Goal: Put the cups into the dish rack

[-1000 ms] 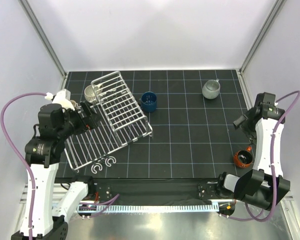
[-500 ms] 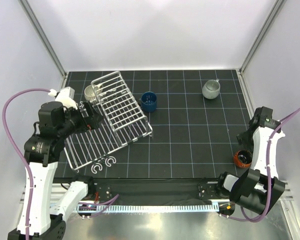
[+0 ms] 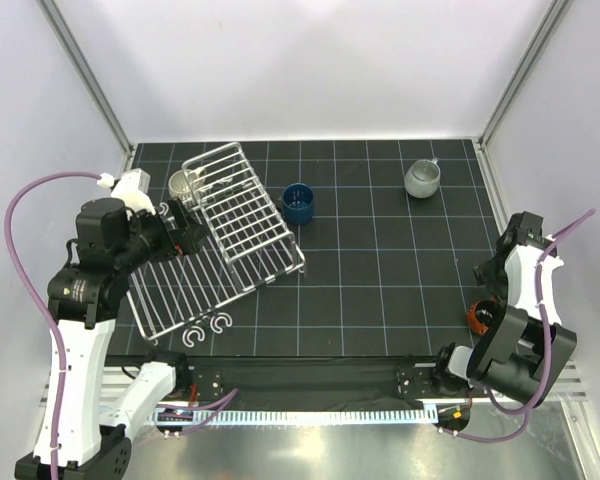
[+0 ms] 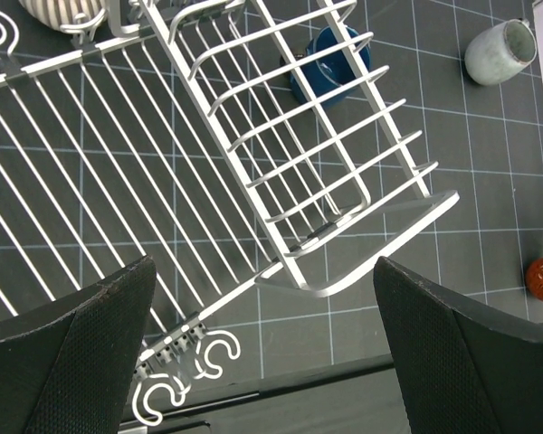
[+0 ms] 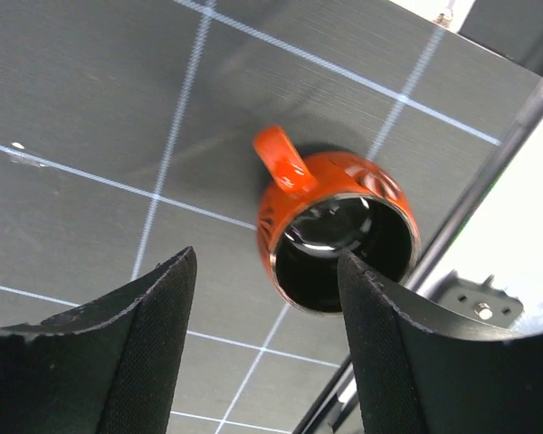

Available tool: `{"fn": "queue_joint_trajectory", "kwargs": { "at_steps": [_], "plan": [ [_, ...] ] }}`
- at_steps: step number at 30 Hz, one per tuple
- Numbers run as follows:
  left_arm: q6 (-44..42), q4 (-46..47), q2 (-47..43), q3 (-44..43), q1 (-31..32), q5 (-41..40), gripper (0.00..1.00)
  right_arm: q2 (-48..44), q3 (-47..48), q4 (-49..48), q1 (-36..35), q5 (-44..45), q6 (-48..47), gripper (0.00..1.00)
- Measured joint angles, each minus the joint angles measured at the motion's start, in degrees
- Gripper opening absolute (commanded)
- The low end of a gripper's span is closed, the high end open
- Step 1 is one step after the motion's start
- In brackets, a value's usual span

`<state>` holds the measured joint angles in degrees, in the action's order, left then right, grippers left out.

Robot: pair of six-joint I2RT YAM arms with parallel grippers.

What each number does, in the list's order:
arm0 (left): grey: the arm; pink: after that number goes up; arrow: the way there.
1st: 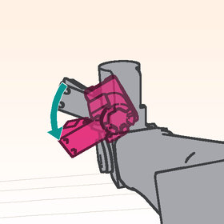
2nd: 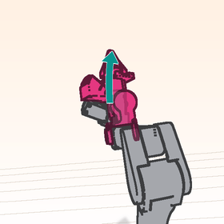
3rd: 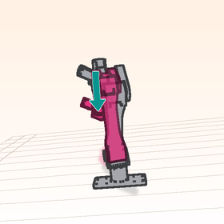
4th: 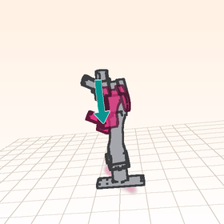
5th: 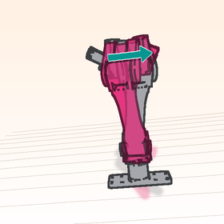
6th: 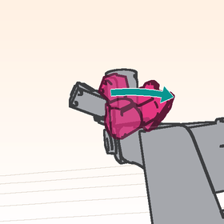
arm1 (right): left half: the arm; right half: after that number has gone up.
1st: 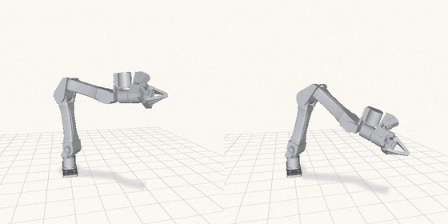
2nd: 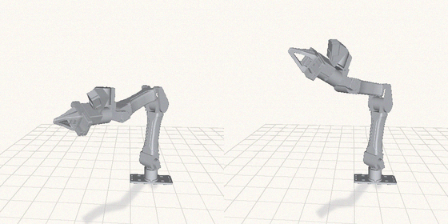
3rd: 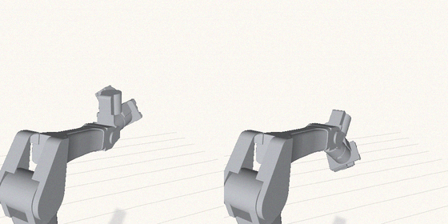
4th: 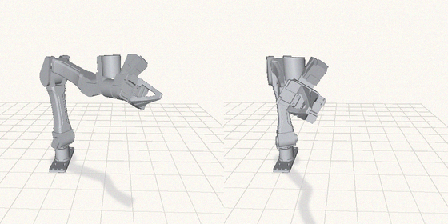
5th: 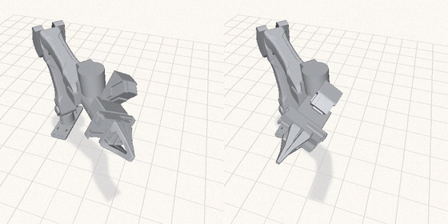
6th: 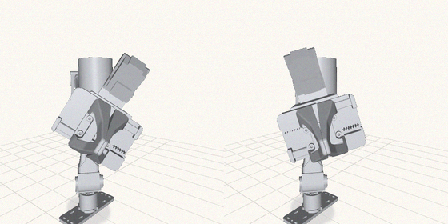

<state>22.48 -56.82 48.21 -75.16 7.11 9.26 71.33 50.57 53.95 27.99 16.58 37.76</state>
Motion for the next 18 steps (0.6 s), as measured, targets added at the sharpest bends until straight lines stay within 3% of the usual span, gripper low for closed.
{"fn": "queue_joint_trajectory", "kwargs": {
  "at_steps": [18],
  "plan": [
    [0.0,0.0,0.4,-0.8,0.0,0.9,1.0,4.6,-3.4,-4.9,0.0,-3.7,-1.4,0.59]
  ]
}}
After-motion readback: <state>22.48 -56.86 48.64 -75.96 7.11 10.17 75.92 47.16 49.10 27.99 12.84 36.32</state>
